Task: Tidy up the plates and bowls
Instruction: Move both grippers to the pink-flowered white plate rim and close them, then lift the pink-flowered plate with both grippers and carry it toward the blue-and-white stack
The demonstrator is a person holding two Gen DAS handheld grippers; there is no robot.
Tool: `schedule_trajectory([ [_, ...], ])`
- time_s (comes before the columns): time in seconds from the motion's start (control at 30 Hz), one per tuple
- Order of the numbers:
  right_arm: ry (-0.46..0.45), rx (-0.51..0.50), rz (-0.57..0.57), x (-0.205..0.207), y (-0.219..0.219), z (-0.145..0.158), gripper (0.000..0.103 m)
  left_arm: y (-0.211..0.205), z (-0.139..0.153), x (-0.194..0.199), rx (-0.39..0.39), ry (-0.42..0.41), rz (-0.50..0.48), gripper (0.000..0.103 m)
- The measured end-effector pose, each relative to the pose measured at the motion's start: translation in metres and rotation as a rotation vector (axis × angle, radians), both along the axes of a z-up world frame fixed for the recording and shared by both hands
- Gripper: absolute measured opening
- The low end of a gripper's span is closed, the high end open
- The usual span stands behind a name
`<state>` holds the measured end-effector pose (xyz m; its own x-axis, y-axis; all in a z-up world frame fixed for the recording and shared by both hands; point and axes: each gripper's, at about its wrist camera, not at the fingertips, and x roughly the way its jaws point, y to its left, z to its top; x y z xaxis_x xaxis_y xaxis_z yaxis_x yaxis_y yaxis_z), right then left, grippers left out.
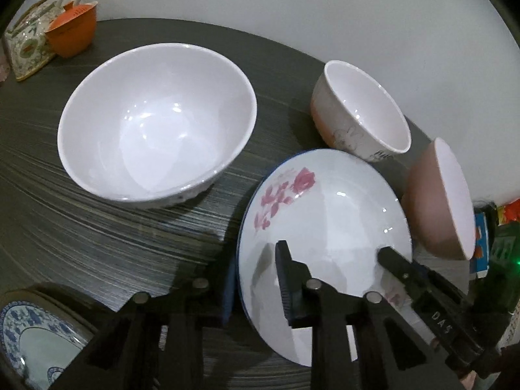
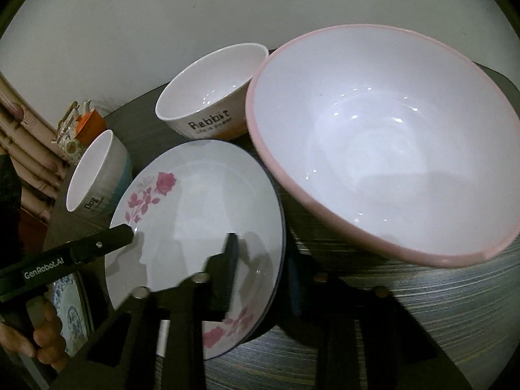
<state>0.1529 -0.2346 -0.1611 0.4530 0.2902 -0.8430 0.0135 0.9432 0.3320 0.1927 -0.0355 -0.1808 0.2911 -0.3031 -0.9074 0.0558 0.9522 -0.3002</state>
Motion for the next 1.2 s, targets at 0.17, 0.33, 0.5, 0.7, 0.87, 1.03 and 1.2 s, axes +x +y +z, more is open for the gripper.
schedule_trajectory([
  [0.17,0.018,0.008,-0.004,-0.002,-0.004,0.0,0.016,-0.01,0.0,-0.003,0.03,0.02,-0.039,0.021],
  [0.33,0.054,0.011,-0.019,-0.01,-0.006,0.001,0.016,-0.015,-0.002,-0.02,0.037,0.039,-0.061,0.021],
  [0.5,0.098,0.01,-0.026,-0.028,-0.006,0.001,0.016,-0.018,-0.002,-0.037,0.03,0.065,-0.073,0.021],
  [0.7,0.15,0.026,-0.036,-0.057,-0.003,0.001,0.016,-0.015,-0.002,-0.066,0.005,0.102,-0.084,0.021],
  [0.87,0.187,0.035,-0.04,-0.086,-0.006,0.0,0.016,-0.018,-0.001,-0.101,-0.01,0.127,-0.101,0.021],
  [1.03,0.206,0.039,-0.041,-0.113,-0.006,0.001,0.016,-0.013,-0.004,-0.123,-0.033,0.156,-0.115,0.021],
  [1.2,0.209,0.049,-0.045,-0.132,-0.01,0.0,0.016,-0.011,-0.009,-0.132,-0.055,0.175,-0.115,0.021],
])
